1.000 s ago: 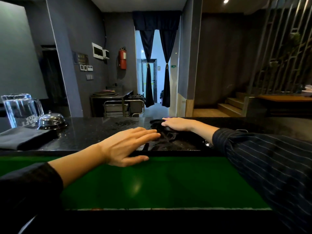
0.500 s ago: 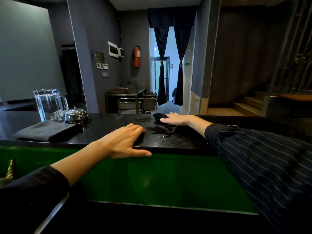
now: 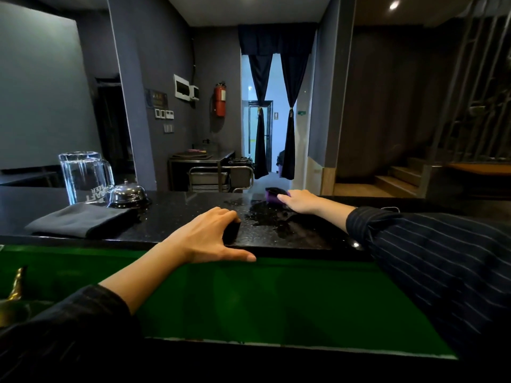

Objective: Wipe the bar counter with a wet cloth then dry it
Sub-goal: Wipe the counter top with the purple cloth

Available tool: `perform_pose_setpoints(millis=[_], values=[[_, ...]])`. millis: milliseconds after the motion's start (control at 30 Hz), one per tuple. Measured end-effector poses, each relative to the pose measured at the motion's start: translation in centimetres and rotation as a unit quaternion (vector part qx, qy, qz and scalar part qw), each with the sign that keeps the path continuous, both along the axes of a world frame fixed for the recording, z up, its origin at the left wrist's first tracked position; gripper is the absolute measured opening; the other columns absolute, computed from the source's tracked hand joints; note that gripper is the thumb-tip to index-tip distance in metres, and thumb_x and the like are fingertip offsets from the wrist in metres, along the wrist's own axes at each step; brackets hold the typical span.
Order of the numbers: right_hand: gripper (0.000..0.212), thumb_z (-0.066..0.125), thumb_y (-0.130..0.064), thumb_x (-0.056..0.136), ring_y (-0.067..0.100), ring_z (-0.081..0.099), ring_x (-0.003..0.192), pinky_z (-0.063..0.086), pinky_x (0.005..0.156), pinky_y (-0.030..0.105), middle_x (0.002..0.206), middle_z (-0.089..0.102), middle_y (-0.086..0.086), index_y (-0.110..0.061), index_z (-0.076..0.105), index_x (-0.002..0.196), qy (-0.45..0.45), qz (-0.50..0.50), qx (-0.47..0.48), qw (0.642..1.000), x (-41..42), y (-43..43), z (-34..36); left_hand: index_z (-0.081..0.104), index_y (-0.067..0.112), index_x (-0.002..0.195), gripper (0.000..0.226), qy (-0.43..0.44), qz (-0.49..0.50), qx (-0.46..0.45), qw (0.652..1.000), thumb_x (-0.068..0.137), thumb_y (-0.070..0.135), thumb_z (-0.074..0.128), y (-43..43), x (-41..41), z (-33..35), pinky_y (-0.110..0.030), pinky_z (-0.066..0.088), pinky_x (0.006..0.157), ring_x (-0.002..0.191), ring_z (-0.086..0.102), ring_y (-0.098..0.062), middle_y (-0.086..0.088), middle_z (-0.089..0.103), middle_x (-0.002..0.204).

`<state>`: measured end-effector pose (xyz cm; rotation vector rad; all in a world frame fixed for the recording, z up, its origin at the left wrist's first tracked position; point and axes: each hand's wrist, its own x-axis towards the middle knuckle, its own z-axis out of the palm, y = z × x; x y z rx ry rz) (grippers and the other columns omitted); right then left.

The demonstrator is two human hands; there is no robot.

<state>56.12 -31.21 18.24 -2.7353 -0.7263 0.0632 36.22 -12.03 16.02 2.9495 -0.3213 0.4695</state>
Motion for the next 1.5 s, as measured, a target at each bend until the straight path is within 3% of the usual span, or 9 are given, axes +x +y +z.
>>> perform_pose_setpoints(millis=[100,300,500,667,867,1000,1167,1300,1500], values=[[0.067,0.019,-0.052,0.101,0.028,0.021,0.147,0.018,0.118,0.037,0.159,0.02,0.013,-0.006,0.023,0.15,0.05,0.012,-0.049,0.997,-0.1,2.7,0.7,0.056,0.015,0.112,0.101,-0.012,0.002,0.0,1.0,0.049,0.093,0.047,0.1,0.2,-0.1,-0.036,0.047,0.094,0.106,0.053,-0.013,0.001,0.061,0.112],[0.074,0.019,-0.061,0.097,0.018,-0.008,0.15,-0.005,0.119,0.038,0.163,-0.004,0.003,-0.017,0.003,0.154,0.095,0.084,-0.047,0.991,-2.0,6.7,0.7,0.056,0.011,0.12,0.114,-0.024,-0.004,0.035,0.999,0.047,0.095,0.034,0.0,-0.1,-0.1,-0.04,0.047,0.097,0.111,0.06,-0.024,-0.006,0.064,0.121],[0.065,0.026,-0.049,0.102,0.021,0.003,0.15,0.004,0.118,0.033,0.163,0.002,0.005,-0.016,0.007,0.154,0.055,0.165,-0.054,0.983,-5.9,5.8,0.5,0.052,0.01,0.133,0.116,-0.088,-0.009,0.136,0.987,0.058,0.091,0.016,-0.5,-0.8,-0.6,-0.036,0.044,0.104,0.123,0.055,-0.022,-0.007,0.058,0.135],[0.053,0.035,-0.045,0.101,0.024,0.039,0.137,0.027,0.109,0.031,0.152,0.039,0.004,-0.024,0.028,0.15,0.035,0.161,-0.002,0.986,-5.9,1.3,0.1,0.07,0.004,0.103,0.098,-0.166,-0.044,0.228,0.958,0.083,0.078,0.01,0.0,-0.4,-1.5,-0.033,0.06,0.07,0.086,0.073,-0.025,-0.011,0.075,0.095],[0.033,0.04,-0.046,0.099,0.03,0.053,0.102,0.037,0.079,0.035,0.091,0.054,0.004,-0.016,0.05,0.091,-0.012,0.011,0.042,0.999,-2.8,0.7,-0.2,0.072,0.005,0.093,0.091,-0.202,-0.065,0.27,0.939,0.09,0.07,0.009,0.4,0.3,-2.0,-0.027,0.059,0.059,0.075,0.073,-0.02,-0.008,0.075,0.084],[0.051,0.036,-0.043,0.101,0.031,0.046,0.13,0.036,0.101,0.035,0.141,0.05,0.015,-0.007,0.047,0.136,-0.003,0.065,-0.031,0.997,-6.1,3.7,0.5,0.071,0.004,0.089,0.092,-0.184,-0.035,0.254,0.949,0.089,0.071,0.007,0.2,0.1,-2.2,-0.029,0.058,0.058,0.072,0.072,-0.023,-0.01,0.074,0.082],[0.025,0.046,-0.027,0.1,0.018,0.059,0.068,0.044,0.061,0.026,0.079,0.062,0.004,-0.008,0.062,0.097,0.094,0.094,0.197,0.971,-8.5,1.6,1.4,0.069,0.002,0.095,0.082,-0.207,-0.014,0.158,0.965,0.091,0.066,0.017,-1.4,-1.8,-3.1,-0.033,0.058,0.071,0.086,0.071,-0.027,-0.012,0.073,0.093],[0.02,0.049,-0.02,0.099,0.016,0.063,0.049,0.05,0.054,0.028,0.061,0.068,0.003,-0.003,0.059,0.098,0.174,0.005,0.372,0.912,-8.0,-5.0,2.5,0.043,0.016,0.139,0.06,-0.181,0.088,0.096,0.975,0.093,0.052,0.032,-3.9,-3.7,-5.2,-0.05,0.034,0.105,0.13,0.047,-0.028,-0.012,0.051,0.138],[0.026,0.05,-0.025,0.097,0.03,0.061,0.096,0.037,0.075,0.032,0.096,0.064,0.016,-0.003,0.063,0.099,-0.104,-0.173,0.263,0.943,-8.7,-14.7,2.2,-0.002,0.023,0.151,0.09,0.003,0.124,0.153,0.981,0.086,0.051,0.054,-5.4,-4.2,-3.2,-0.063,0.01,0.112,0.146,0.008,-0.031,-0.013,0.01,0.157]])
